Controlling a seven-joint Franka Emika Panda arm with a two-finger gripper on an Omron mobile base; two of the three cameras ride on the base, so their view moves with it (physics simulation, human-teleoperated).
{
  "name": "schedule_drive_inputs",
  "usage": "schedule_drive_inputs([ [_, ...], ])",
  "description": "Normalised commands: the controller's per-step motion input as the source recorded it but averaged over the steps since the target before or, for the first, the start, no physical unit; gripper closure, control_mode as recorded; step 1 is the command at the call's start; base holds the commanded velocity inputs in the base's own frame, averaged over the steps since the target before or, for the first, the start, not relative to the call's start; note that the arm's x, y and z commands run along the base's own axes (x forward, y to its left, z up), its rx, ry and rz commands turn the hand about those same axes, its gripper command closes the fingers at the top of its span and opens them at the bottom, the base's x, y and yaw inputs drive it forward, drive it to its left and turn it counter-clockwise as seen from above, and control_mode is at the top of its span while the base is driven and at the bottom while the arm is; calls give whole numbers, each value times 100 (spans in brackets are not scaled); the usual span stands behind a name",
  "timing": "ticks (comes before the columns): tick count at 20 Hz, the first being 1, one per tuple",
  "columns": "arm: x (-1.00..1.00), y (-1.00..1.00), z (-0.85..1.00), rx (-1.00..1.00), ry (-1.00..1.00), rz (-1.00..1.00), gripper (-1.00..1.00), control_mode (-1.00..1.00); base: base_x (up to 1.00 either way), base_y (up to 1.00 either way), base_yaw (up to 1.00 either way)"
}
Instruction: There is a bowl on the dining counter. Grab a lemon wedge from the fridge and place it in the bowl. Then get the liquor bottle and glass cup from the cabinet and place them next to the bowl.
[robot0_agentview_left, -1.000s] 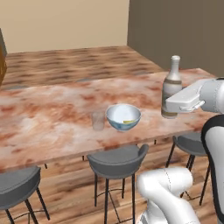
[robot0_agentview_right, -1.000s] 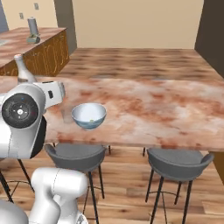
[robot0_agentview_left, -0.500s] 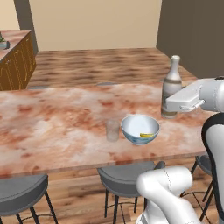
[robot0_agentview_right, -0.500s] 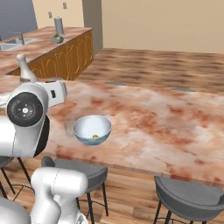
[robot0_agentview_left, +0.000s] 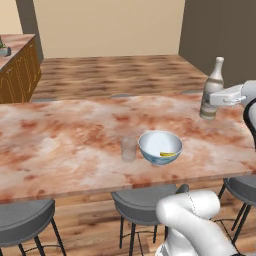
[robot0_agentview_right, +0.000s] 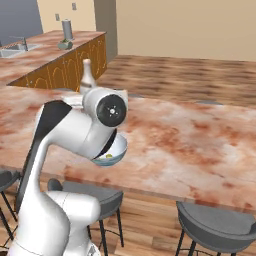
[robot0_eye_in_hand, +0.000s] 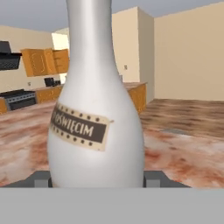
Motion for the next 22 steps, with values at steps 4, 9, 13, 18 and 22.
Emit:
schedule_drive_inputs([
  [4,100,-100,-46,0,12,10,100,-100,0,0,0],
  [9,84,-99,-64,0,2,15,100,-100,0,0,0],
  [13,55,-56,-96,-3,0,18,100,-100,0,0,0],
  [18,11,-5,-100,-11,-7,10,100,-100,0,0,0],
  [22,-27,6,-87,-8,-8,0,100,-100,0,0,0],
])
